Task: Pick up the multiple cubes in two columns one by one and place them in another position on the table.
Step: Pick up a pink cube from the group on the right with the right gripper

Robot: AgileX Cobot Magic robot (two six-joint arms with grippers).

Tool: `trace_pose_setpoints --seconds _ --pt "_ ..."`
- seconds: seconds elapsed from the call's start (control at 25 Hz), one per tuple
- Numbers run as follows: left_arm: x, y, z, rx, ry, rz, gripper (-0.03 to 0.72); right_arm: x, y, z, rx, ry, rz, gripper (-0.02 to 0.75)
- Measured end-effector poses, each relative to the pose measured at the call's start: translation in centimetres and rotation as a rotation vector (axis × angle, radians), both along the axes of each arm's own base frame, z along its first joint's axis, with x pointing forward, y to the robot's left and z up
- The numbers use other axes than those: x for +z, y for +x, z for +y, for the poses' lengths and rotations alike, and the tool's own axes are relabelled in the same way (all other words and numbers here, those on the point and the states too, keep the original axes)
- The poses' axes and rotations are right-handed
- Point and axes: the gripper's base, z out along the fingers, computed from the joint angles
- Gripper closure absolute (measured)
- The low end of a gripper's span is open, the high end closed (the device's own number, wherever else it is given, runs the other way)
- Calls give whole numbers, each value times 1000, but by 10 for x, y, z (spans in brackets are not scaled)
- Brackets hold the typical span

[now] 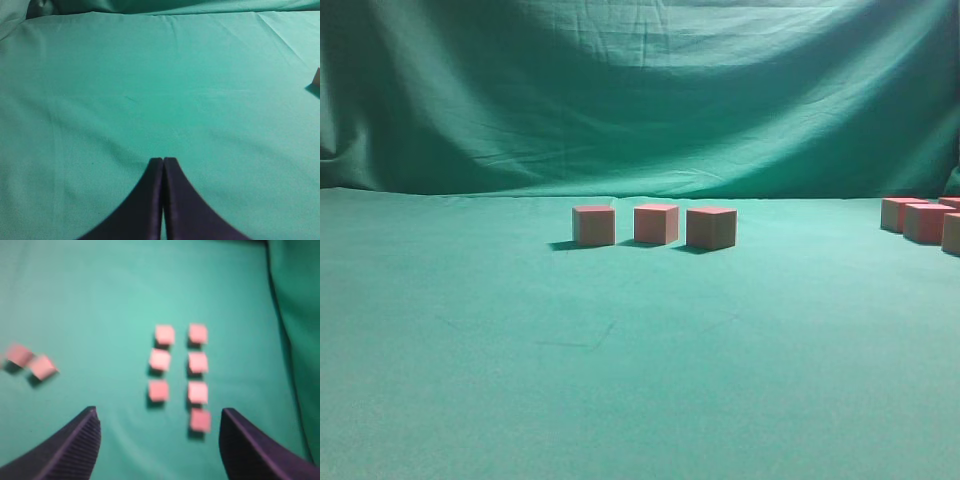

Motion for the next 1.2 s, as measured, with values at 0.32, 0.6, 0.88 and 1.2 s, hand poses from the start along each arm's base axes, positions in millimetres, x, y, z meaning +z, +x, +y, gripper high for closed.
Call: trace_pose_setpoints --seconds 0.32,0.6,0.88,1.2 --pt "0 0 0 0 0 0 688 -125 -11 -46 -197 10 333 274" --pt "0 0 0 0 0 0 688 -186 17 -71 -260 47 397 274" --pt "0 0 0 0 0 0 688 -230 54 -74 -198 65 387 274" --pt "0 0 0 0 0 0 688 -255 73 -73 -129 47 357 274"
